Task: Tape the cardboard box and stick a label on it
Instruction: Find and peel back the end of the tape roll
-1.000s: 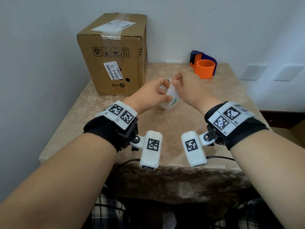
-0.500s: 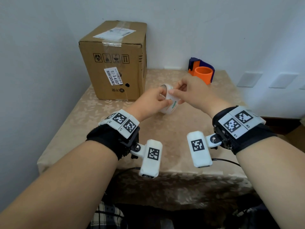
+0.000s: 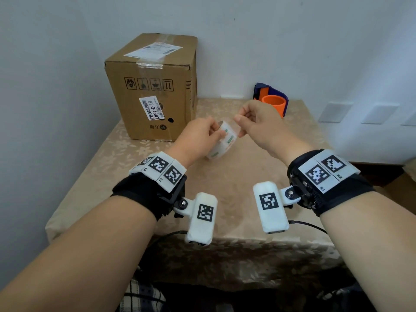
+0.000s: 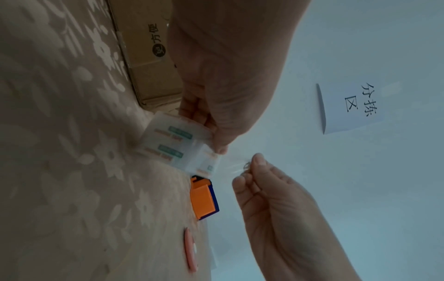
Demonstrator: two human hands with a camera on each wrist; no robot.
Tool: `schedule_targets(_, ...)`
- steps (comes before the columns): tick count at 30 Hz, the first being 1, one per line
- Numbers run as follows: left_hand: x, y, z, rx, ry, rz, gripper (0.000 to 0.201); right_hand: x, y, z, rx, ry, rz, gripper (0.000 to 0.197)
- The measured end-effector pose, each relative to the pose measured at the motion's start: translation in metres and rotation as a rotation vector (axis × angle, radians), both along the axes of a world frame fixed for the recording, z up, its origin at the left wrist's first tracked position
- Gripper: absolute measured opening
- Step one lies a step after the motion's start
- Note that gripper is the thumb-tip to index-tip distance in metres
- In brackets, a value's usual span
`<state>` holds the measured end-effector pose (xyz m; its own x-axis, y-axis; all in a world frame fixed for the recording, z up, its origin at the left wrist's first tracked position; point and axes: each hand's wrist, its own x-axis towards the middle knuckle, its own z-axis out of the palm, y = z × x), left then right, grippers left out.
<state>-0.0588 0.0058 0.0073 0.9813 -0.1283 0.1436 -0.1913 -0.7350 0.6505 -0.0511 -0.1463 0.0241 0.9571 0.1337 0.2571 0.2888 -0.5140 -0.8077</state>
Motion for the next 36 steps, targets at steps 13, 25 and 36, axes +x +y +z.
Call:
schedule_targets(13, -0.007, 0.000, -0.004, -0.026, 0.101, -0.093, 0.029, 0.002, -0.007, -0.002, -0.040, 0.003, -0.007, 0.040)
schedule_targets(25, -0.003, -0.003, 0.002, 0.118, -0.002, -0.056, 0.027, 0.003, -0.010, -0.010, -0.711, -0.151, 0.044, 0.028)
schedule_targets(36, 0.002, 0.008, 0.001, 0.052, -0.047, 0.002, 0.021, -0.002, -0.004, 0.008, -0.367, -0.224, -0.031, 0.022)
